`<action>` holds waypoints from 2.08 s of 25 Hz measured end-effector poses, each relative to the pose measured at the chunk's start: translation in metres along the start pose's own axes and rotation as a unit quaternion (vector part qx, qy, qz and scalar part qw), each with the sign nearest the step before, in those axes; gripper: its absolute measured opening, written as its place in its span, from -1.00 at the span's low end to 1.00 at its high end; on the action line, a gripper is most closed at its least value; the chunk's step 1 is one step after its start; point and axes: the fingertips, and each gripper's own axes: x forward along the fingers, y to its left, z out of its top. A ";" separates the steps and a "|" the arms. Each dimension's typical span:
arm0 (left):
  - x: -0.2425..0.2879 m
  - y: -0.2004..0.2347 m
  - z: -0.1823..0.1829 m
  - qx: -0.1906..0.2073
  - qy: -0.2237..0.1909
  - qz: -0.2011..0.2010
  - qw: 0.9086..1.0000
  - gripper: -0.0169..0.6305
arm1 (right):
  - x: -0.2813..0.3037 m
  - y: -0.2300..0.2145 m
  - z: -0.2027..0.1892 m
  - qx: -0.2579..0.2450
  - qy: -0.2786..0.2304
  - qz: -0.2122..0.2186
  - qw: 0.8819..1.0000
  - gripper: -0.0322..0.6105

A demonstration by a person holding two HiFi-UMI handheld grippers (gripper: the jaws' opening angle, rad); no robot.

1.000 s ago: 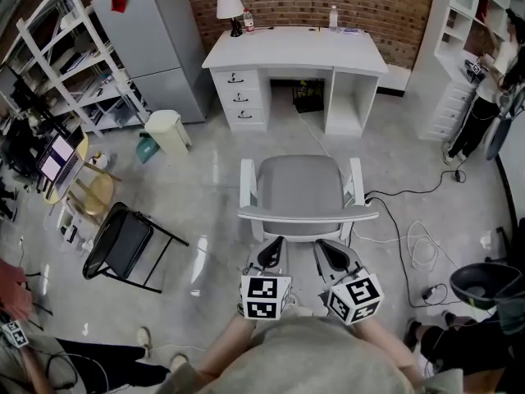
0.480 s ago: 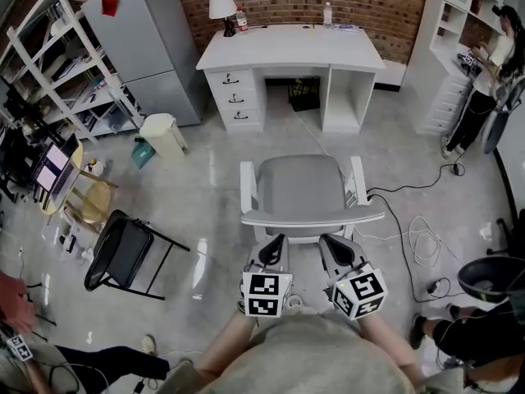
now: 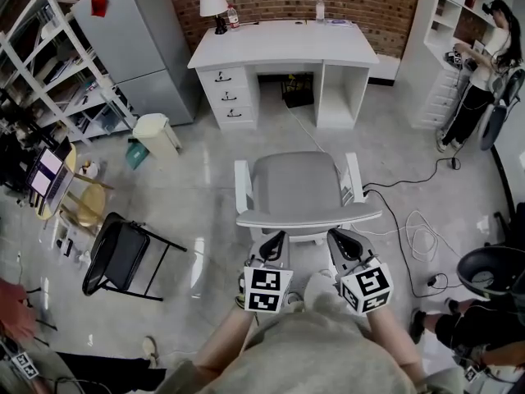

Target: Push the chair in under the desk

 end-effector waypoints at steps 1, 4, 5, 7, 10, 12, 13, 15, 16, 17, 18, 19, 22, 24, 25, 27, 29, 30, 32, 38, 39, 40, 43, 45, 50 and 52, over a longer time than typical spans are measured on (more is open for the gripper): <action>0.002 0.000 -0.001 0.002 0.001 0.000 1.000 -0.91 | 0.000 -0.004 -0.002 -0.001 0.002 -0.001 1.000 -0.87; 0.011 0.001 -0.002 0.011 0.008 -0.001 1.000 -0.91 | 0.004 -0.015 -0.004 -0.012 0.010 -0.002 1.000 -0.87; 0.014 0.001 -0.001 0.016 0.010 -0.001 1.000 -0.91 | 0.006 -0.018 -0.004 -0.018 0.012 -0.001 1.000 -0.87; 0.022 0.002 0.001 0.027 0.009 -0.002 1.000 -0.91 | 0.010 -0.023 -0.004 -0.030 0.017 0.003 0.999 -0.87; 0.034 0.004 -0.001 0.036 0.016 -0.001 0.999 -0.91 | 0.019 -0.029 -0.007 -0.052 0.030 0.016 0.998 -0.87; 0.040 0.005 -0.008 0.040 0.036 -0.006 0.999 -0.91 | 0.024 -0.031 -0.009 -0.071 0.043 0.028 0.996 -0.87; 0.043 0.005 -0.011 0.045 0.044 -0.010 0.998 -0.91 | 0.026 -0.031 -0.010 -0.080 0.048 0.035 0.995 -0.87; 0.047 0.005 -0.013 0.058 0.053 -0.020 0.997 -0.90 | 0.031 -0.032 -0.011 -0.095 0.057 0.049 0.993 -0.87; 0.049 0.004 -0.015 0.065 0.057 -0.027 0.996 -0.90 | 0.032 -0.032 -0.013 -0.101 0.063 0.056 0.991 -0.87; 0.051 0.002 -0.016 0.071 0.061 -0.035 0.995 -0.85 | 0.032 -0.032 -0.016 -0.104 0.070 0.063 0.990 -0.87; 0.053 0.000 -0.017 0.078 0.066 -0.043 0.994 -0.72 | 0.033 -0.033 -0.019 -0.106 0.077 0.070 0.989 -0.87; 0.054 -0.002 -0.018 0.085 0.071 -0.051 0.993 -0.62 | 0.033 -0.034 -0.021 -0.107 0.083 0.075 0.988 -0.86; 0.056 -0.006 -0.019 0.109 0.085 -0.074 0.988 -0.45 | 0.034 -0.038 -0.026 -0.109 0.102 0.085 0.985 -0.66; 0.059 -0.010 -0.021 0.134 0.097 -0.089 0.982 -0.35 | 0.035 -0.041 -0.032 -0.114 0.114 0.091 0.983 -0.53; 0.061 -0.011 -0.023 0.149 0.103 -0.095 0.979 -0.31 | 0.035 -0.043 -0.035 -0.119 0.120 0.093 0.981 -0.50; 0.064 -0.012 -0.028 0.180 0.116 -0.105 0.971 -0.25 | 0.035 -0.044 -0.041 -0.133 0.130 0.096 0.978 -0.43; 0.065 -0.012 -0.033 0.209 0.129 -0.114 0.963 -0.22 | 0.036 -0.044 -0.046 -0.149 0.142 0.101 0.973 -0.38; 0.065 -0.012 -0.036 0.222 0.137 -0.120 0.958 -0.21 | 0.036 -0.044 -0.048 -0.158 0.147 0.105 0.971 -0.37; 0.067 -0.011 -0.040 0.241 0.152 -0.130 0.950 -0.21 | 0.038 -0.043 -0.051 -0.180 0.160 0.116 0.964 -0.34; 0.075 -0.010 -0.052 0.297 0.188 -0.150 0.924 -0.19 | 0.045 -0.043 -0.070 -0.251 0.203 0.149 0.935 -0.31; 0.077 -0.010 -0.054 0.308 0.192 -0.152 0.919 -0.19 | 0.046 -0.043 -0.074 -0.263 0.209 0.154 0.929 -0.31; 0.079 -0.010 -0.056 0.318 0.196 -0.154 0.915 -0.19 | 0.047 -0.042 -0.079 -0.273 0.216 0.159 0.924 -0.31; 0.083 -0.010 -0.063 0.352 0.208 -0.156 0.899 -0.19 | 0.050 -0.042 -0.089 -0.298 0.235 0.173 0.909 -0.31; 0.086 -0.009 -0.069 0.378 0.218 -0.158 0.886 -0.19 | 0.054 -0.043 -0.095 -0.317 0.247 0.181 0.898 -0.31; 0.094 -0.008 -0.079 0.417 0.236 -0.162 0.862 -0.19 | 0.063 -0.043 -0.112 -0.368 0.278 0.204 0.864 -0.31; 0.098 -0.005 -0.084 0.433 0.242 -0.162 0.853 -0.19 | 0.067 -0.041 -0.120 -0.387 0.290 0.214 0.849 -0.31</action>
